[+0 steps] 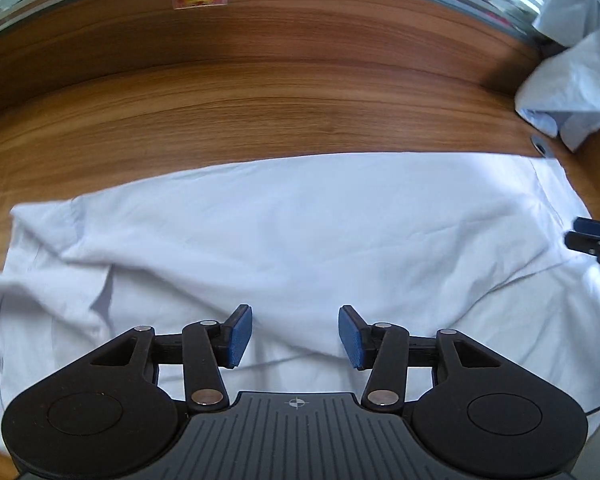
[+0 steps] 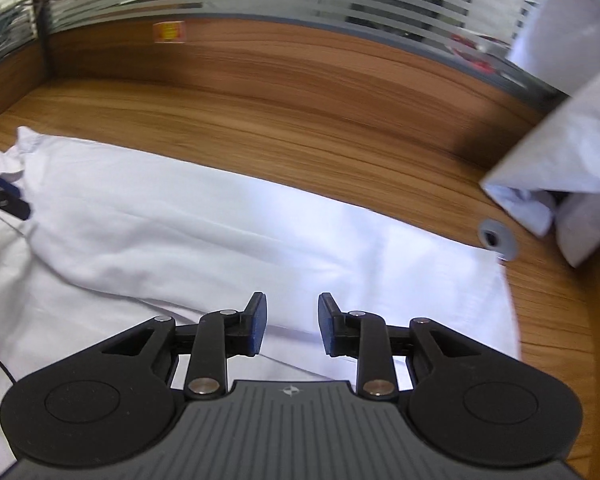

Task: Fold clothes

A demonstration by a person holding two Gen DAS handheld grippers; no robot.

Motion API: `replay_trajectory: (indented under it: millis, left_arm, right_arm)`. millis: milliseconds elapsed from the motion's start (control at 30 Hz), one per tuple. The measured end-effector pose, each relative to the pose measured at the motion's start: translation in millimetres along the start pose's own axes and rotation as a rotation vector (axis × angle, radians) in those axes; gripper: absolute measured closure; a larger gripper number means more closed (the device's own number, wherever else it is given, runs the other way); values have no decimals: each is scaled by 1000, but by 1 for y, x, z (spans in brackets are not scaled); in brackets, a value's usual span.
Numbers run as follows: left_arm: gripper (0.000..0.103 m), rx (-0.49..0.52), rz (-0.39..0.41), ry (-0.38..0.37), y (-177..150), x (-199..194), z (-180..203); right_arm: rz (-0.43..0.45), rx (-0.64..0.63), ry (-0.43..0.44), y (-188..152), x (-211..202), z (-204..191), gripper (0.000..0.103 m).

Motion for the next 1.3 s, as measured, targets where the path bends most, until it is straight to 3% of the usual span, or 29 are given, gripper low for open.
replay_trajectory:
  millis: [200,333,400,433,567,600,900,1167,1300]
  left_arm:
    - [46,-91,46,114,-33,-19,-18]
    - [45,-201,90,219,-53,-40,-50]
    - [44,-253,99,257,-56,-47,-65]
    - [43,-279,102,269,-56,-48,-72]
    - [40,-341,138,269,-43,-49,-88]
    - [35,-348,149,262,-38,-48,-90]
    - [34,-308,93,278,-23,-4,-101]
    - [32,-244,67,273,-13,17,-109]
    - [39,-237,79,279,-3,21,-114]
  right_arm:
    - [-29,33,-11,-18,-2,34,64]
    - [-40,114,-23,-24,1,51,41]
    - [-39,156,-21,-25,1,58,38]
    - [-41,178,-22,-24,2,61,32]
    - [-50,268,-34,-16,13,67,17]
    - [-55,288,-33,-13,18,67,17]
    - [-150,341,-68,-14,65,59,0]
    - [-169,243,-98,-21,84,44,0]
    - [-169,259,-104,-16,90,46,0]
Point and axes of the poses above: each gripper's, at about its wrist camera, not at the fingertips, and x roughly the way its jaws point, z to its right, y to its top, the point moved 6 cm from there along x, roughly the way its jaws point, and after that the axes turned 6 degrees about -y, right-handed, at the moved point
